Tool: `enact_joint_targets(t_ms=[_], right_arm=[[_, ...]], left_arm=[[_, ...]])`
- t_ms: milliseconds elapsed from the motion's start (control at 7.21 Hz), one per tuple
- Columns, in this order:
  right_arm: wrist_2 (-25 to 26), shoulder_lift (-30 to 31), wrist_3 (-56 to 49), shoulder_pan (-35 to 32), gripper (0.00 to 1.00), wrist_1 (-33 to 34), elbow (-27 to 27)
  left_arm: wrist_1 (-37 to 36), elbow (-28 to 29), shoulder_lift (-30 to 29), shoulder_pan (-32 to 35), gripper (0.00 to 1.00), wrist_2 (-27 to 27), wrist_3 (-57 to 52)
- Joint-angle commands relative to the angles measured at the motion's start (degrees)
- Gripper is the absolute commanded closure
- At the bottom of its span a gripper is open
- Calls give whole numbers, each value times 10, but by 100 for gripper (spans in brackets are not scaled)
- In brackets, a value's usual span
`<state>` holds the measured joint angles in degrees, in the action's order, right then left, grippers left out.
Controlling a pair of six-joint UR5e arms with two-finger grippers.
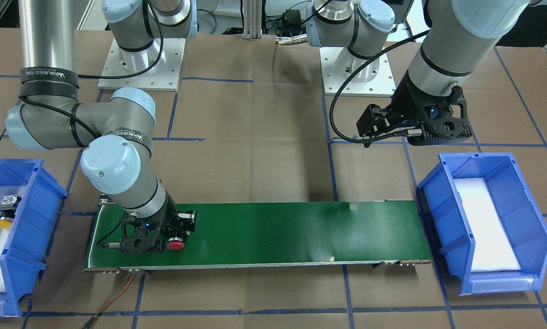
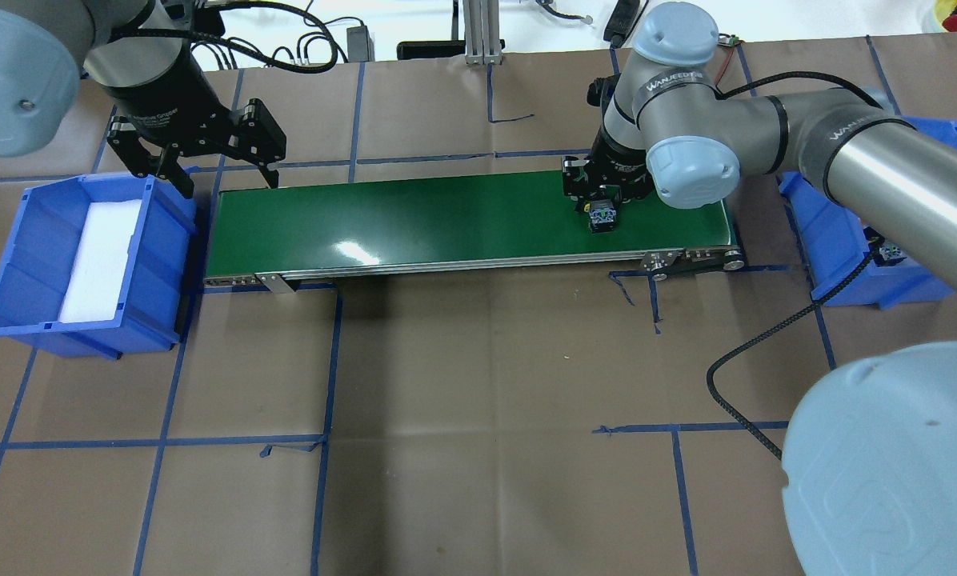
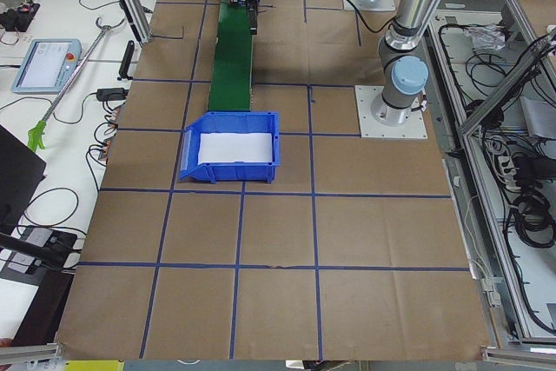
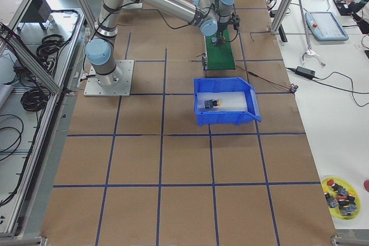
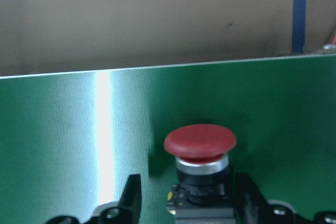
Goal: Transport two buttons from left to right
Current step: 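Lower the right gripper and grasp the red-capped button on the belt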
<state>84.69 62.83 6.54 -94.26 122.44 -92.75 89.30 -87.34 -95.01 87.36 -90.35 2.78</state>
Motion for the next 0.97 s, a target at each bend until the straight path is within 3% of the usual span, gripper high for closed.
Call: enact_joint_targets(t_ms=[0,139,416,833], right_arm=[[77,4,-4,0,94,0,16],[78,8,-14,1,95,-8,46],[77,8,-18,13,95,-95,133],[69,14,-158,123,95,-197,230]], left_arm=[[0,1,-1,0,0,0,0],[0,1,-1,0,0,0,0],[0,2,-1,0,0,0,1],[0,2,-1,0,0,0,1]])
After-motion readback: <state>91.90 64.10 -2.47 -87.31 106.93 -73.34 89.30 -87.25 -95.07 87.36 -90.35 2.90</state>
